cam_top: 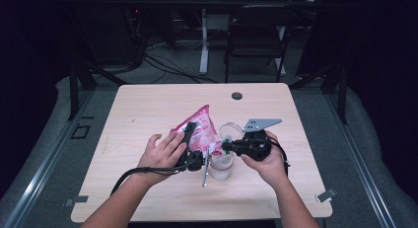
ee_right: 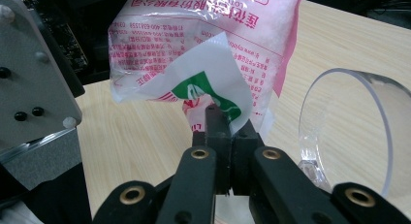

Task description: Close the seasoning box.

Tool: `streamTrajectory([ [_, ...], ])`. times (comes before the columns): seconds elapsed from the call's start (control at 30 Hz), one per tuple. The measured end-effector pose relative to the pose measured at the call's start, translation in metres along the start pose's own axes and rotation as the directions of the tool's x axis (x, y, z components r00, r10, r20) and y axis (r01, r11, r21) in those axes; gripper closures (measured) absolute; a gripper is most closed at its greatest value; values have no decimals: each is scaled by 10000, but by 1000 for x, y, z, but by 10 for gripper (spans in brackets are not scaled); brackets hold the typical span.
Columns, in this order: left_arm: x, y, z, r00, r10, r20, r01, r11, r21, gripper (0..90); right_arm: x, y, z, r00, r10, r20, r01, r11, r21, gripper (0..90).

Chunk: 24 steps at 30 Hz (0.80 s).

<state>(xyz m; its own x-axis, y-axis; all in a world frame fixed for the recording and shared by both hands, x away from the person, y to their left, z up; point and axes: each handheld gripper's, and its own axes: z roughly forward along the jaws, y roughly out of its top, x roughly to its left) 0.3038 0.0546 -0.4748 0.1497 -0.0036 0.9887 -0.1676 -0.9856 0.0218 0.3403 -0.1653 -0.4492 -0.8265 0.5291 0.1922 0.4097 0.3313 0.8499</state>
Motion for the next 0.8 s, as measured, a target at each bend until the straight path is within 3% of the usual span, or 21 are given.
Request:
streamTrajectory([
  [0.8, 3, 0, 0, 9998, 58, -174, -59, 10000, -53, 662, 0, 0, 0, 10000, -22, -3, 22, 10000, 40, 899],
])
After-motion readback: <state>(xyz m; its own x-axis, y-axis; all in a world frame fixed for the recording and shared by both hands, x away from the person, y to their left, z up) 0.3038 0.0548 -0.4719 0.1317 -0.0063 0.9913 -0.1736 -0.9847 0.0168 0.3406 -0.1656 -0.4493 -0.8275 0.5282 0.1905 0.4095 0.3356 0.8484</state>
